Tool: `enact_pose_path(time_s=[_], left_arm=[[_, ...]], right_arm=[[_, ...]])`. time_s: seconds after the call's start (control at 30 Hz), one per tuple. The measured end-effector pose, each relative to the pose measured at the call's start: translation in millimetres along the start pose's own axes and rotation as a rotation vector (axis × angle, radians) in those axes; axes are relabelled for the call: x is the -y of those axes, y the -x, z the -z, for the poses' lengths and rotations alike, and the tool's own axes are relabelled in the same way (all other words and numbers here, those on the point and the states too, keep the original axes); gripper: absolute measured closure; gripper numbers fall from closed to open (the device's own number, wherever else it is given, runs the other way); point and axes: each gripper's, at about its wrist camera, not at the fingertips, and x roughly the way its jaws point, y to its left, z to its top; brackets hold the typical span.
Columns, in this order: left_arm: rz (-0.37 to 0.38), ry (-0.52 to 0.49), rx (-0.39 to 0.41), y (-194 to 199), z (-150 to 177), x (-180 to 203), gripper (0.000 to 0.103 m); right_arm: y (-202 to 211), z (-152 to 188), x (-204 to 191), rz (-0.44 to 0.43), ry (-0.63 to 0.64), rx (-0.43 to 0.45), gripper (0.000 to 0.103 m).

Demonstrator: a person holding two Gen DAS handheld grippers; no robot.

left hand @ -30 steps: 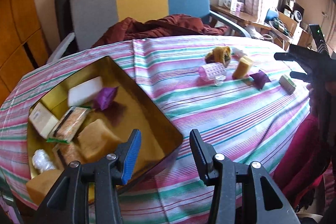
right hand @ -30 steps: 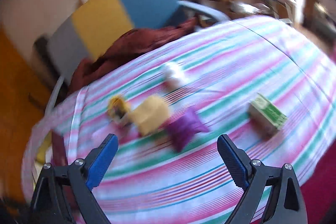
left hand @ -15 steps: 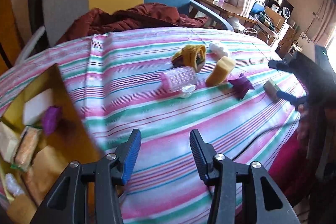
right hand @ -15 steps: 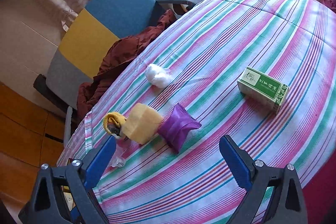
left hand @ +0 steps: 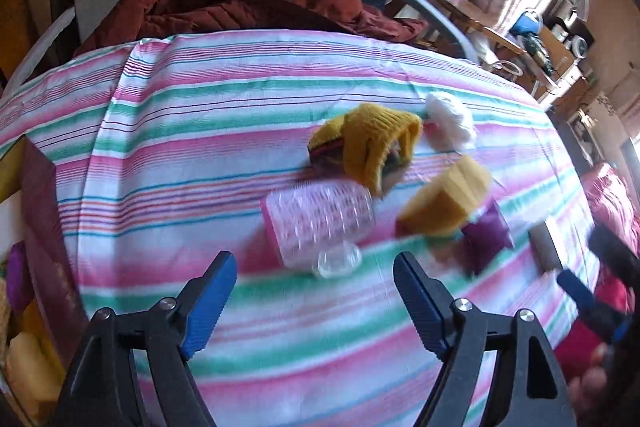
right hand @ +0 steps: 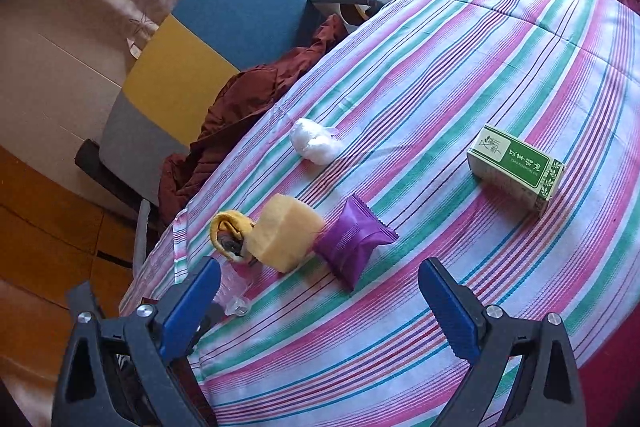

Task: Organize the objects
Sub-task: 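Grasp the pink hair roller with the left tool while the right tool grasps the yellow knit glove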

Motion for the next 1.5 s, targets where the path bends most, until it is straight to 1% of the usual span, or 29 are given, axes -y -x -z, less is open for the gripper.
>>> enact_pose_path(time_s=[0.1,0.2,0.27,0.33,0.4,0.5,0.67,0.73,0.77,0.9,0.93,1.0,1.17,1.2,1.23,1.3,1.37,1.4,1.43,1.47,1.5], left_arm=[[-0.034,0.019,-0.012,-14.2,-11.7,1.9,0.019],[-0.026,0.046,-0.037,-29.1,-18.3,3.1,0.019],[-0.048,0.052,-0.037,-35.8,-21.4,2.7,0.019],[-0.042,0.054,-0.050,-42.4,-22.1,-0.2,0.019],[-0.030,0.041,-0.023,-38.8,-18.8,-2.8,0.029],[0.020,0.024,-0.014,-29.1,-4.7,-9.4,0.029],[0.040,-0.080,0.021,-6.2,41.2,-9.6,0.029],[0.059,-0.107,0.031,3.2,59.6,-9.6,0.029],[0.060,-0.120,0.038,6.7,66.6,-9.8,0.029],[0.084,-0.173,0.067,18.5,90.1,-8.0,0.029],[0.091,-0.197,0.079,20.8,95.2,-7.6,0.029],[0.106,-0.215,0.093,23.7,102.2,-8.7,0.029],[0.133,-0.222,0.111,24.2,106.5,-11.4,0.029],[0.139,-0.220,0.113,24.2,106.7,-12.4,0.029],[0.142,-0.217,0.115,24.8,107.5,-13.1,0.029],[0.148,-0.210,0.118,23.7,108.1,-13.7,0.029],[0.147,-0.211,0.124,21.4,107.8,-12.1,0.029],[0.147,-0.212,0.126,20.8,108.1,-12.1,0.029],[0.147,-0.213,0.128,20.7,108.5,-12.1,0.029],[0.148,-0.214,0.130,20.8,109.0,-12.3,0.029],[0.151,-0.214,0.132,21.3,109.7,-12.8,0.029]], right_arm=[[-1.4,-0.3,1.3,-0.011,-0.008,-0.008,0.003],[-4.3,0.3,-0.3,-0.014,-0.003,-0.022,0.003],[-5.1,0.7,-1.6,-0.014,0.002,-0.024,0.003],[-6.0,1.1,-1.8,-0.009,0.003,-0.025,0.003],[-6.0,0.8,-1.3,-0.007,0.004,-0.024,0.003],[-6.9,0.3,-2.1,-0.002,0.012,-0.022,0.003],[-9.4,3.6,-11.2,0.000,0.068,-0.034,0.003],[-13.4,8.8,-22.2,-0.038,0.128,-0.071,0.004],[-16.0,14.2,-31.8,-0.061,0.180,-0.096,0.006],[-31.9,36.3,-62.4,-0.115,0.344,-0.204,0.022],[-37.2,40.8,-66.0,-0.118,0.365,-0.232,0.023],[-49.1,49.4,-71.6,-0.129,0.394,-0.300,0.023],[-71.5,63.3,-88.0,-0.113,0.462,-0.371,0.023],[-75.7,65.4,-91.6,-0.106,0.473,-0.381,0.024],[-81.9,69.0,-96.1,-0.093,0.493,-0.391,0.028],[-91.0,73.6,-102.2,-0.089,0.521,-0.417,0.031],[-101.3,78.9,-108.5,-0.086,0.543,-0.433,0.036],[-106.9,82.7,-111.7,-0.079,0.561,-0.434,0.049],[-110.4,86.1,-114.6,-0.062,0.593,-0.432,0.067],[-111.9,88.6,-117.3,-0.039,0.629,-0.414,0.068],[-109.9,88.4,-117.4,-0.040,0.640,-0.396,0.073]])
